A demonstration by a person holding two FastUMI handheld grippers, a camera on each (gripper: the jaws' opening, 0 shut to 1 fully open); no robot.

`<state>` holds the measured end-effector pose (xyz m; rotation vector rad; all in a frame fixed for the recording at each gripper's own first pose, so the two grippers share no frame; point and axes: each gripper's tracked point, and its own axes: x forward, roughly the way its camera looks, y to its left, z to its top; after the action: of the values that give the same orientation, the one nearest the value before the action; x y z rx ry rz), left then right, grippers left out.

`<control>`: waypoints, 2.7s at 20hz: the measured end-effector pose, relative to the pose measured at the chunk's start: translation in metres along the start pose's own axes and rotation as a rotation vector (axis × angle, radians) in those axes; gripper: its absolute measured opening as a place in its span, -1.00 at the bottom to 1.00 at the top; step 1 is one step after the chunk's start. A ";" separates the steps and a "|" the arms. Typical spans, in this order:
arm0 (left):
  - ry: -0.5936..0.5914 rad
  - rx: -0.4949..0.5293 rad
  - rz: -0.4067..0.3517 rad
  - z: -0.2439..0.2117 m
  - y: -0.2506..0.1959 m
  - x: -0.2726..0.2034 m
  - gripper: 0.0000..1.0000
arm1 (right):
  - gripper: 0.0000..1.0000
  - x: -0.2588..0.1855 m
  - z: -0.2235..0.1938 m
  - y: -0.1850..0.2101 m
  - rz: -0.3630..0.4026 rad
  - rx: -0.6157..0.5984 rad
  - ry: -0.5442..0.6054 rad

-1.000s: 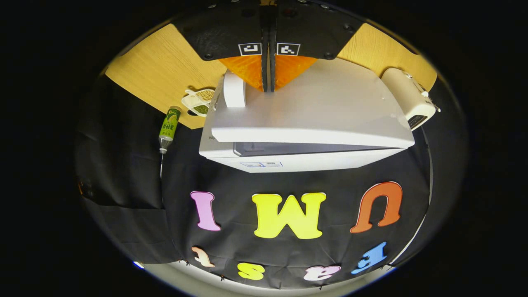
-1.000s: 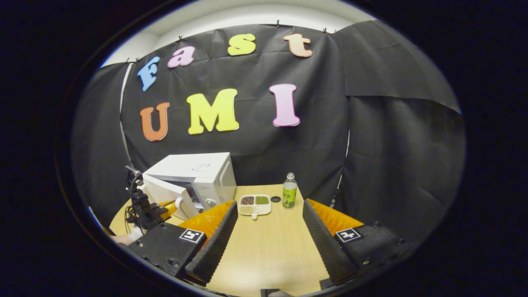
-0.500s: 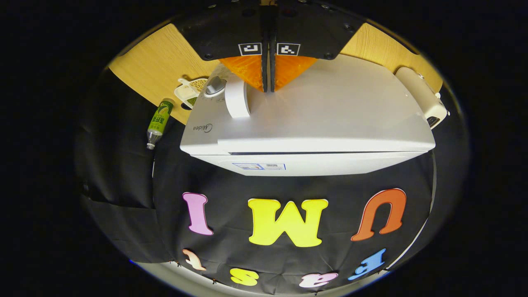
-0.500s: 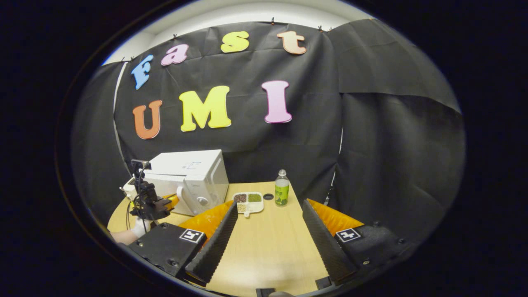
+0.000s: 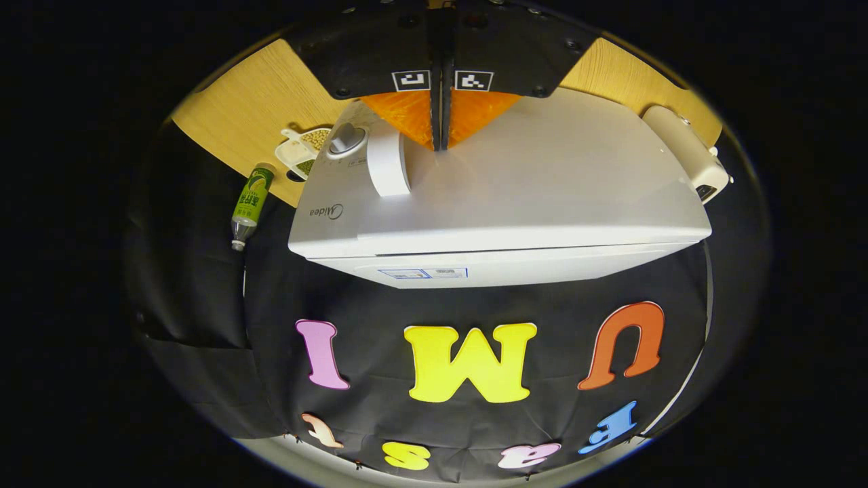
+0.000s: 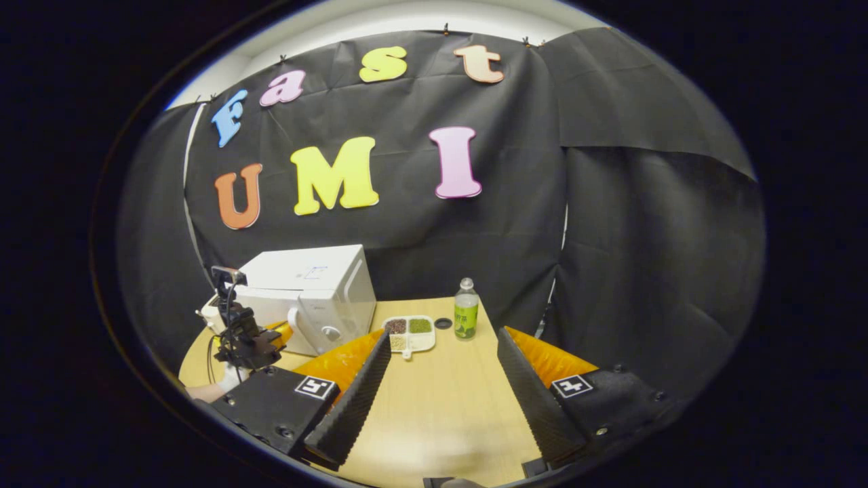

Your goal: Open the microwave oven with the left hand, put the food in, and close the microwave oven.

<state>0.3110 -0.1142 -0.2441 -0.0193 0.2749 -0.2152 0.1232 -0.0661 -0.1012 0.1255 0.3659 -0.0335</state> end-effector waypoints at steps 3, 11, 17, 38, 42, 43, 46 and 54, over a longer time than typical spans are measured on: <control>0.007 -0.013 0.011 -0.004 -0.001 -0.002 -1.00 | 1.00 0.008 0.002 0.007 0.022 -0.012 0.007; 0.007 -0.003 0.004 0.003 -0.002 -0.011 -1.00 | 1.00 0.005 -0.001 0.013 0.038 -0.036 0.010; -0.054 0.172 0.170 0.027 0.042 -0.064 0.92 | 0.83 -0.001 -0.002 0.030 0.046 -0.045 -0.008; -0.204 0.014 0.176 0.140 0.114 -0.315 0.92 | 1.00 -0.041 0.005 0.163 0.105 -0.079 -0.177; -0.243 0.023 0.180 0.157 0.119 -0.324 0.92 | 0.83 -0.052 0.021 0.171 0.094 -0.087 -0.223; -0.248 0.026 0.180 0.159 0.120 -0.326 0.92 | 0.83 -0.054 0.024 0.171 0.092 -0.087 -0.231; -0.275 0.025 0.189 0.168 0.126 -0.334 0.92 | 1.00 -0.058 0.032 0.175 0.082 -0.096 -0.241; -0.284 0.022 0.164 0.176 0.131 -0.333 0.92 | 0.83 -0.074 0.059 0.176 0.063 -0.066 -0.286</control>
<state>0.0727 0.0831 0.0078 -0.0048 -0.0091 -0.0508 0.0850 0.1017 0.0000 0.0659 0.0771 0.0229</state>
